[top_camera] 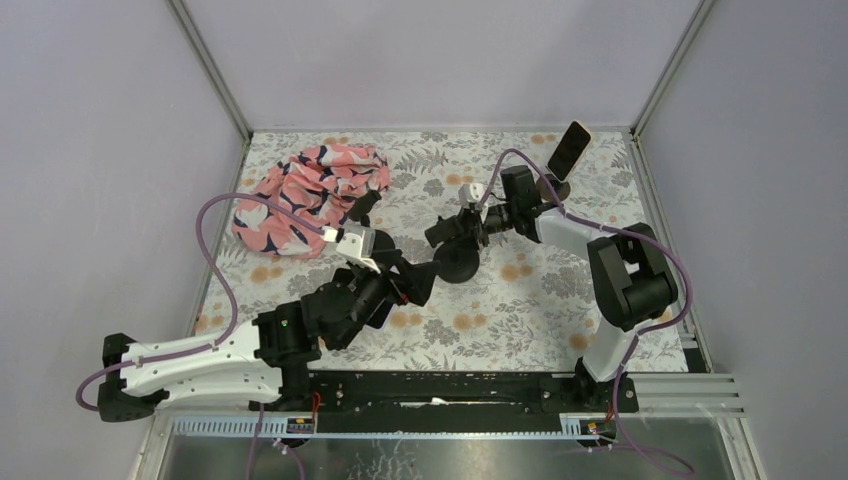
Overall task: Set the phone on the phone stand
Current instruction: Move the phone stand to the center of the board.
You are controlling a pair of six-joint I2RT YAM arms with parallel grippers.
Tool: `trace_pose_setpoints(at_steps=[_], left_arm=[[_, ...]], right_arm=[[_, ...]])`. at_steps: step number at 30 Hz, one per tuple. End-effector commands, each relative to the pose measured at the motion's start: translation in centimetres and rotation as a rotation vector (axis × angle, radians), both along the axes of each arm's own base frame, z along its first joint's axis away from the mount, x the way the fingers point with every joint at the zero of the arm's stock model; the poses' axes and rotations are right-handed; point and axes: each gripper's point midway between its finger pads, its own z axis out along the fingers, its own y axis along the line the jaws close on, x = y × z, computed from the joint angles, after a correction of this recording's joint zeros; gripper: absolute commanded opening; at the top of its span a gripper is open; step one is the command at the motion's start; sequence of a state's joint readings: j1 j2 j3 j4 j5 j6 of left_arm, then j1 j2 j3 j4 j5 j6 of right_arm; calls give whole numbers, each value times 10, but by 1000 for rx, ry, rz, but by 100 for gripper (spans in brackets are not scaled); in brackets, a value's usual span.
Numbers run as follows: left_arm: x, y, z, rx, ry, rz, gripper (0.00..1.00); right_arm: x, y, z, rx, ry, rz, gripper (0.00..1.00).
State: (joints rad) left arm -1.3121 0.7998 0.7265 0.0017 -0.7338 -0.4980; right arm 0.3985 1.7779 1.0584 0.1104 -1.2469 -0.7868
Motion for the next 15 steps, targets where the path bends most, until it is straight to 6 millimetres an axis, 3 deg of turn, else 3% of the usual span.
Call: trace_pose_setpoints(at_steps=[1,4,10,15], left_arm=[[2,8,-3,2,-7,29,99],[2,7,-3,7,-6,25,99],[-1,7,-10,50,9,8,99],[-4,12,-16,62,29,6,99]], right_arm=[[-2,-6,7,32,-15,23,40],[-5,-18,11,41,3,-7,52],[-2,-41,26,34,34,-107,63],[11,-59,28,-13,87,-262,85]])
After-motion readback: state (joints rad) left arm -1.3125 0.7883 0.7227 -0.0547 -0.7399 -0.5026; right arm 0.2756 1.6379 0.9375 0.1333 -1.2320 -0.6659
